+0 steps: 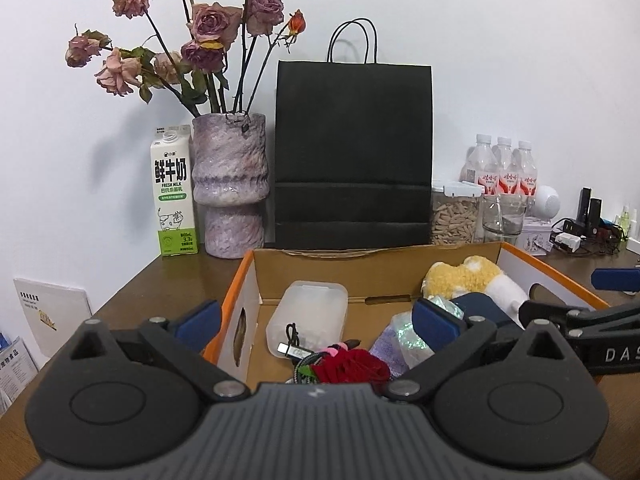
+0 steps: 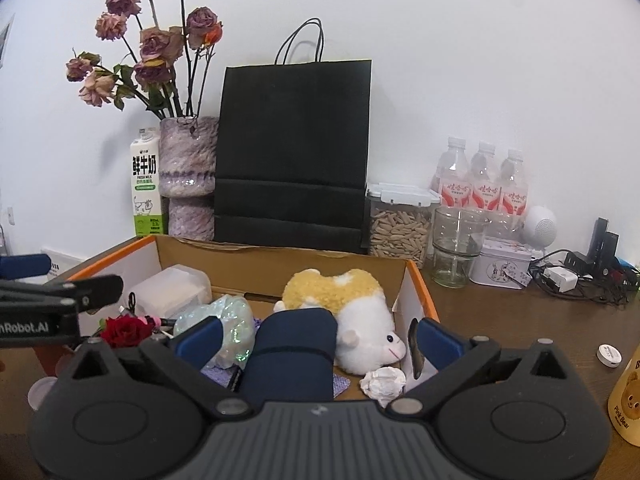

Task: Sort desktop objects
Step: 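Withdraw both tools from the box toward the white bottle caps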

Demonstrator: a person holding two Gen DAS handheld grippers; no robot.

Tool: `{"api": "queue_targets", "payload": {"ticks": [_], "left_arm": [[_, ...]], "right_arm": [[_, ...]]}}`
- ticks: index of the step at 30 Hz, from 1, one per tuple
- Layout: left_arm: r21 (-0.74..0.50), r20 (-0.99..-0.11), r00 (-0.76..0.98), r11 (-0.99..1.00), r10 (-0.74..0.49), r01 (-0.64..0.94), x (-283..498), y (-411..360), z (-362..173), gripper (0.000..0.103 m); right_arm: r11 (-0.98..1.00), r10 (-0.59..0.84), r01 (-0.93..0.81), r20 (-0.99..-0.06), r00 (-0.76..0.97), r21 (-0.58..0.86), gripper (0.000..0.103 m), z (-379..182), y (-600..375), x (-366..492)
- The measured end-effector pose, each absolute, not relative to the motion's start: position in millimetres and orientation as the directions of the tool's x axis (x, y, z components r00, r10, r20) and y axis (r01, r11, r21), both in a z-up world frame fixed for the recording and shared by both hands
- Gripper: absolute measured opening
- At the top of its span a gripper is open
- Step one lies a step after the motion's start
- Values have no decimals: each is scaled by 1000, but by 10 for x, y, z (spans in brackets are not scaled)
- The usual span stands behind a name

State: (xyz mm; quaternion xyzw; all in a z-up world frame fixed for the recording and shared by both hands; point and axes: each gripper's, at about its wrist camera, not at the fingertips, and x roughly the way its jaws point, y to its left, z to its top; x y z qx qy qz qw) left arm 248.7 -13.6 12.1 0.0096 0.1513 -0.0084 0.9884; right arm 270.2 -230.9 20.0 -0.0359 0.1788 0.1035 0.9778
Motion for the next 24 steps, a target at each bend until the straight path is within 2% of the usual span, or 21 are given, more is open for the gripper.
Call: {"api": "queue_targets", "payload": {"ticks": [17, 24], "left_arm": [[14, -263, 965, 1000, 5, -1, 2324, -127, 156, 103], [4, -273, 962, 1000, 15, -15, 2133, -56, 153, 103]], "right_arm": [[974, 200, -223, -332, 922, -34, 103, 237, -2286, 2569], [971, 208, -237, -336, 918, -45, 103, 223, -2260, 2398]]}}
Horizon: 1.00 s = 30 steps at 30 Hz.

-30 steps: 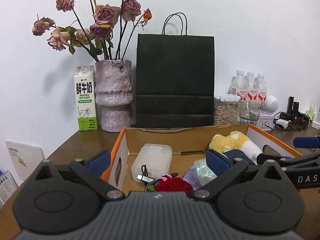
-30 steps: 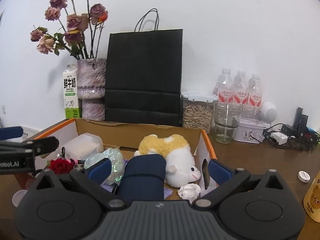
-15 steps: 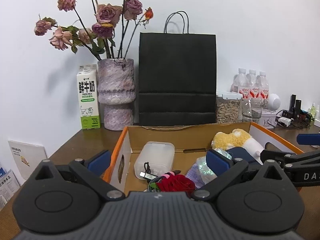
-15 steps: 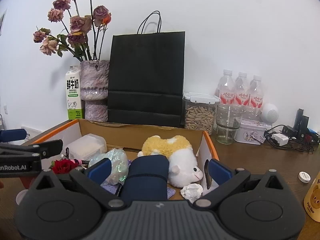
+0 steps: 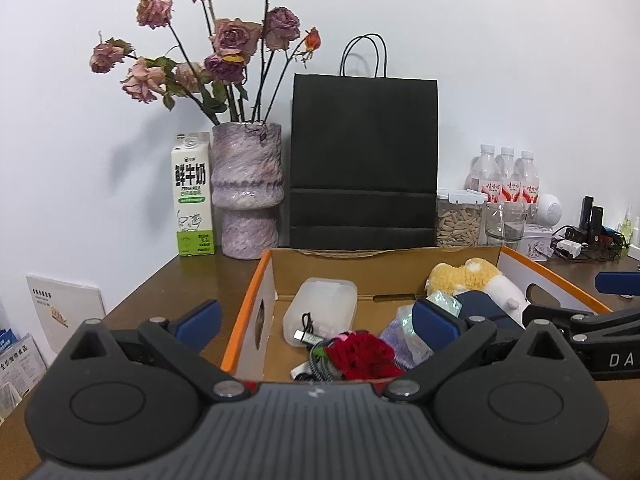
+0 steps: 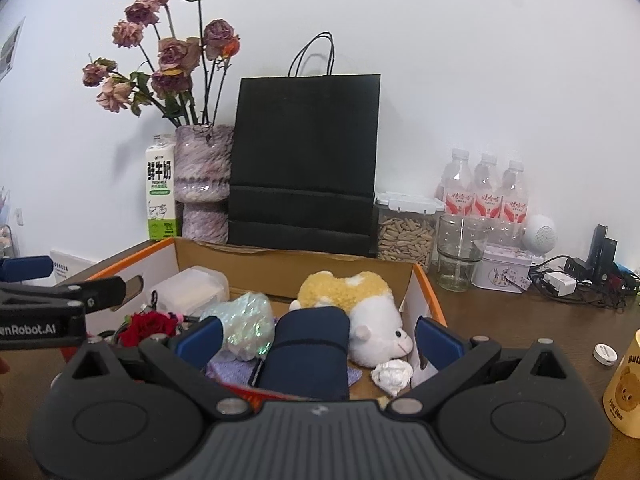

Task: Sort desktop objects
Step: 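Withdraw both tools from the box toward the white bottle caps, then grasp the large white cap with the left tool while the right tool grasps a white cap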

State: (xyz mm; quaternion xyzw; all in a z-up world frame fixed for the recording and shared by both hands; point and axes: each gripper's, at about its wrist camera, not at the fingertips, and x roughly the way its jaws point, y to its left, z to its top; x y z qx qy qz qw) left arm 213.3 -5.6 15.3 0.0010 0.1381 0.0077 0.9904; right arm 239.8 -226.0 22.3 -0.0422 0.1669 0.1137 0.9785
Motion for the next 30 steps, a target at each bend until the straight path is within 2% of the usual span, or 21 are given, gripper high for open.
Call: {"api": "queue_targets", "payload": {"ticks": [6, 12, 21, 30], "left_arm": [[8, -291, 957, 1000, 15, -14, 1927, -9, 165, 103], [-5, -366, 931, 1000, -1, -1, 1756, 80, 102, 103], [-48, -486, 874, 999, -26, 3, 1633, 302, -75, 103], [-11, -555, 832, 1000, -8, 2, 1731, 345, -171, 103]], "right_arm": [[966, 222, -254, -335, 916, -54, 103, 246, -2254, 2176], [958, 239, -281, -369, 898, -63, 103, 183, -2238, 1952], [949, 252, -311, -461, 851, -55, 103, -11, -2191, 1774], [947, 220, -313, -560, 799, -74, 103, -171, -2068, 1867]]}}
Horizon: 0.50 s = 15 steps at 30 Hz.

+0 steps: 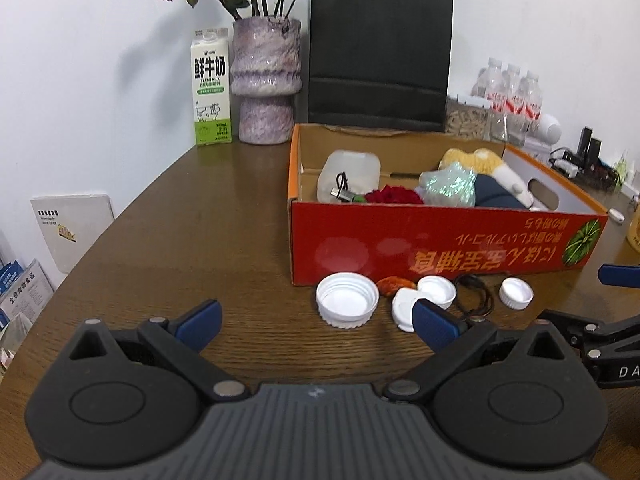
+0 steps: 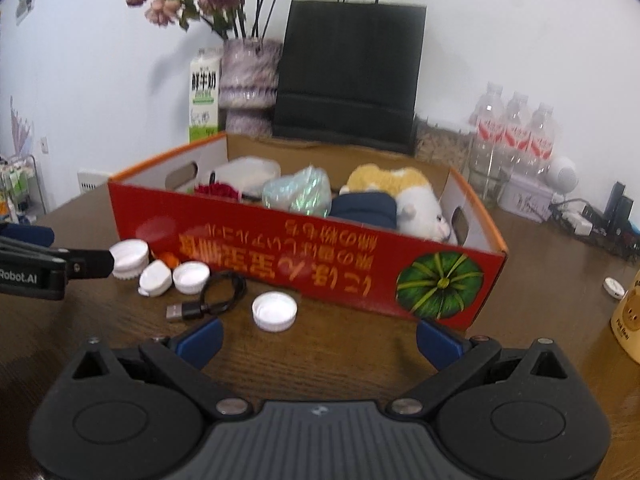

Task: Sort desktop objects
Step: 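Grasp the large white cap with the left tool while the right tool grasps a white cap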

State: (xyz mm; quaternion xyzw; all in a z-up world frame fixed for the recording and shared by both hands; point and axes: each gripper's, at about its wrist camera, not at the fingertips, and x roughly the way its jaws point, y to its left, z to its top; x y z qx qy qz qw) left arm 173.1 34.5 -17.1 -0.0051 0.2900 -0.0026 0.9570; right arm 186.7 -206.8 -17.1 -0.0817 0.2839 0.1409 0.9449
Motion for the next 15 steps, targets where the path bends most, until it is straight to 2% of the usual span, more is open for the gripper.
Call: {"api": "queue_targets", "payload": {"ticks": [11, 15], "left_arm": [[17, -609, 793, 1000, 11, -1, 1954, 398, -245, 103], [28, -617, 787, 1000, 19, -3, 2030, 370, -264, 102]], "right_arm": [[949, 216, -312, -614, 759, -53, 97, -223, -1981, 2074], [950, 219, -310, -627, 747, -37, 92, -235, -1961, 2164]]}}
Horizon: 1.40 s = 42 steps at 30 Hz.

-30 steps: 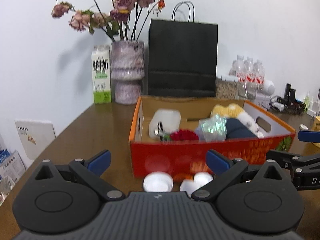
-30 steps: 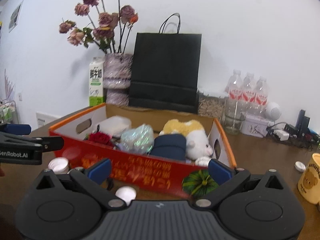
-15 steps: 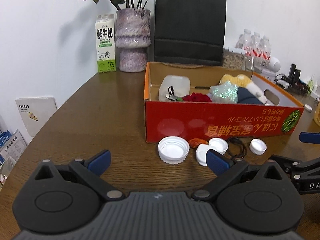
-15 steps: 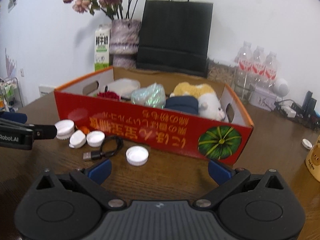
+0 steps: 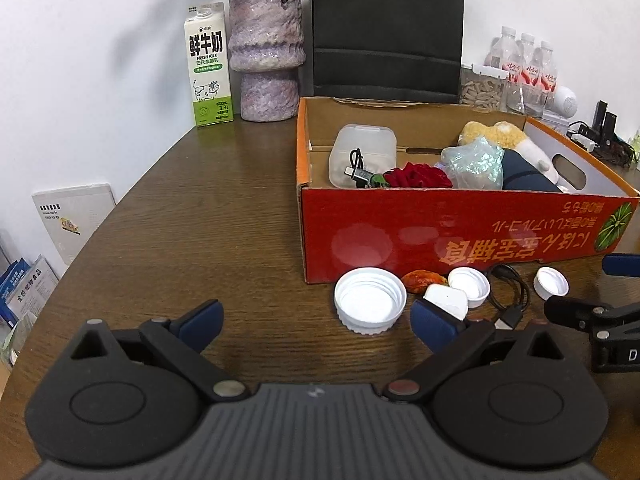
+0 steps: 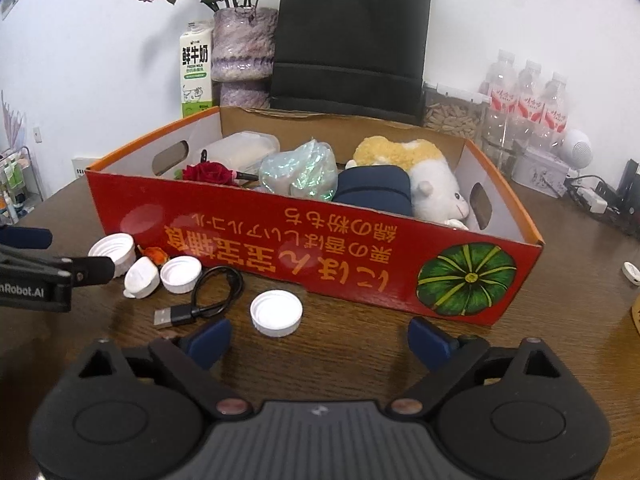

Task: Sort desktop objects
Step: 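Grasp the large white cap with the left tool while the right tool grasps a white cap, then carry both white caps into the box and open both tools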

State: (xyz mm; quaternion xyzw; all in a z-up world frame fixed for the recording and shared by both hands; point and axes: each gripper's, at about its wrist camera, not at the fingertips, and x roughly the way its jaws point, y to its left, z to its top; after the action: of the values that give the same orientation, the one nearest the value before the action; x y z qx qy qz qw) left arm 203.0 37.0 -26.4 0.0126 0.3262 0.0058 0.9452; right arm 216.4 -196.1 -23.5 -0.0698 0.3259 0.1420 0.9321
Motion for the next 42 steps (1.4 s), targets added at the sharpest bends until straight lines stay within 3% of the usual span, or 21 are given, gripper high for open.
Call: {"api": "queue_targets", "payload": {"ticks": [3, 9, 12, 14, 16, 17, 18, 42], "left_arm": [[24, -618, 786, 1000, 18, -4, 2075, 355, -280, 100], [-3, -632, 775, 1000, -13, 15, 2155, 347, -304, 82], [1, -631, 775, 1000, -20, 27, 2179, 314, -309, 78], [4, -628, 778, 999, -23, 33, 2179, 294, -306, 71], [9, -622, 783, 999, -23, 36, 2171, 278, -299, 48], [4, -619, 785, 999, -30, 41, 2163, 277, -291, 41], [0, -617, 786, 999, -35, 45, 2158, 279, -287, 41], [4, -550, 835, 1000, -18, 24, 1884, 299, -181, 41]], "right_arm": [[950, 234, -311, -629, 741, -13, 88, -238, -1967, 2206], [944, 262, -329, -630, 731, 12, 74, -257, -1942, 2253], [943, 268, -331, -625, 733, 17, 67, -254, -1935, 2261], [942, 276, -336, -621, 733, 23, 59, -252, -1933, 2258], [940, 284, -341, -615, 736, 25, 41, -246, -1929, 2248], [938, 288, -345, -612, 736, 27, 36, -245, -1929, 2243], [936, 295, -351, -610, 736, 29, 28, -243, -1930, 2237], [923, 335, -384, -538, 773, 22, 27, -146, -1974, 2056]]}}
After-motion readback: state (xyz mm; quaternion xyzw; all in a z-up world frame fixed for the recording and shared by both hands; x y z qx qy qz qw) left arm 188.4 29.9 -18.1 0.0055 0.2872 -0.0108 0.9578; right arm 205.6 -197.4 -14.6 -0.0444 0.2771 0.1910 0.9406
